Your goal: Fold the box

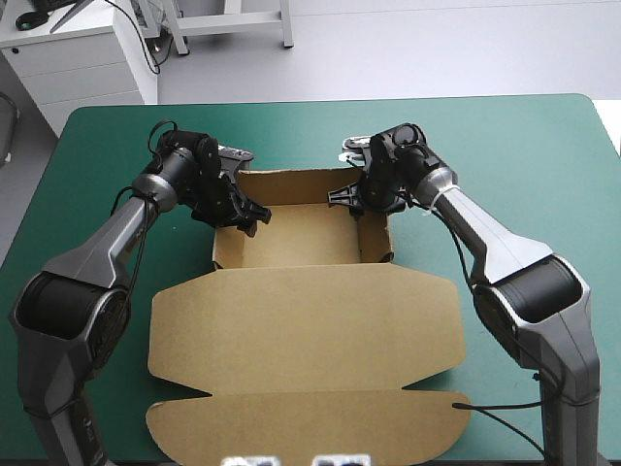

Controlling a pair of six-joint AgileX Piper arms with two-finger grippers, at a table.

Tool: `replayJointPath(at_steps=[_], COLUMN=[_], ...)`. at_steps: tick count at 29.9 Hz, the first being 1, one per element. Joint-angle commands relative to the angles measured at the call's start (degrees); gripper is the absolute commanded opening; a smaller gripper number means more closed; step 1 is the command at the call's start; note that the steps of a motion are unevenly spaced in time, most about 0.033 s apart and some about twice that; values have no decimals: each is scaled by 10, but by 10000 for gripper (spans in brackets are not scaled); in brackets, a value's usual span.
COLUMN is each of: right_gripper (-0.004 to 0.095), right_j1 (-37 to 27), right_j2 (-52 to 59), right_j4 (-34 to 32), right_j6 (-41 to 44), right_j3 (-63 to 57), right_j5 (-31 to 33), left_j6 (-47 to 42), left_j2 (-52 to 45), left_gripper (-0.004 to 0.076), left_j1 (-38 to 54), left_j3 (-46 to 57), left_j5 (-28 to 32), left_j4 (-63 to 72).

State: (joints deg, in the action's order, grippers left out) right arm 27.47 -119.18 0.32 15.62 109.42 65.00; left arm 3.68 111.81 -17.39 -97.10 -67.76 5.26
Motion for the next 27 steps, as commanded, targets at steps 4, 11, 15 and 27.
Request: replayJointPath(at_steps=[4,11,15,27], right_gripper=[505,505,505,505], right_j1=[0,0,0,0], right_j2=[35,35,35,53], right_j4=[-35,-80,-76,-72], right_j6=[-7,-7,-7,-13], right_j3=[19,22,48,160], right_j5=[3,30,27,65], left_j6=[-1,-1,-1,-1], left_j2=[-29,-29,-30,-31], left_gripper=[552,552,551,550], left_j1=[-4,-4,-4,-4], left_j3=[-16,-16,-20,-142], left_j5=[12,27,27,-61], left_j4=[8,4,3,-34])
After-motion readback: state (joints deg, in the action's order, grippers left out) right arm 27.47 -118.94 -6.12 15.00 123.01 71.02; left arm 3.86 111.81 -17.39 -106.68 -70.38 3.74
